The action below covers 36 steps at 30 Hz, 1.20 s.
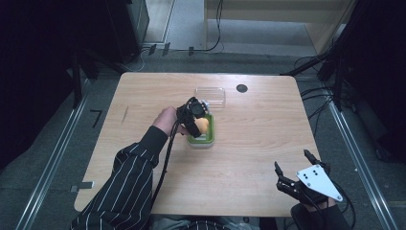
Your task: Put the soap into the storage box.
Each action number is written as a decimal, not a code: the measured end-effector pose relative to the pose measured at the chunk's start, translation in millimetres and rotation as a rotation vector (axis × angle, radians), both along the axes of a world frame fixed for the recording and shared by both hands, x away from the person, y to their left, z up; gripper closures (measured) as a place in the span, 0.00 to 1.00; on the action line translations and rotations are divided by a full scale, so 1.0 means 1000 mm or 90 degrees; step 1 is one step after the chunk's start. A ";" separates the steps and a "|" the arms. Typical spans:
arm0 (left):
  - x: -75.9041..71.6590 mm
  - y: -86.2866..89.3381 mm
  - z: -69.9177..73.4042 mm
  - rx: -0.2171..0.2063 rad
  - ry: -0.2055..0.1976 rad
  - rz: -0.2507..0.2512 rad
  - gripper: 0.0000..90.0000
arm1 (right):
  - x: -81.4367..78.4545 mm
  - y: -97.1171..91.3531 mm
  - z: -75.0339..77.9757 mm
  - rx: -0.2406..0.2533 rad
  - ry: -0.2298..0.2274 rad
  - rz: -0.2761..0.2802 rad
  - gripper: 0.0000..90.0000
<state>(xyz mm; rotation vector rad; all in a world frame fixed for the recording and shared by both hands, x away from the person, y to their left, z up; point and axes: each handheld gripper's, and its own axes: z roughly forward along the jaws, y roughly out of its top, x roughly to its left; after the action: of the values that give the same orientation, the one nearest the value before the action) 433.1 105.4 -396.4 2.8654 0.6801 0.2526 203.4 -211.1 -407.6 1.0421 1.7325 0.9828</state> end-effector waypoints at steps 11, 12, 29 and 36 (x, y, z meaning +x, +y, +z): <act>0.006 -0.003 -0.005 0.000 -0.005 -0.003 0.44 | 0.000 0.000 0.000 0.000 0.001 0.001 0.15; 0.007 -0.003 -0.006 0.003 -0.004 -0.007 0.44 | 0.000 0.000 0.000 0.000 0.000 0.001 0.15; 0.017 -0.007 -0.021 0.018 0.002 -0.013 0.44 | 0.000 0.000 0.000 0.000 0.000 0.000 0.15; 0.020 -0.009 -0.030 0.027 0.003 -0.009 0.44 | 0.000 0.000 0.000 0.001 0.000 0.000 0.15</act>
<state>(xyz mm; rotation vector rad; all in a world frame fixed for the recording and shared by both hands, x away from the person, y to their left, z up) 452.9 96.7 -426.0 2.9117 0.6620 0.2616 203.4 -211.4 -407.6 1.0427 1.7329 0.9836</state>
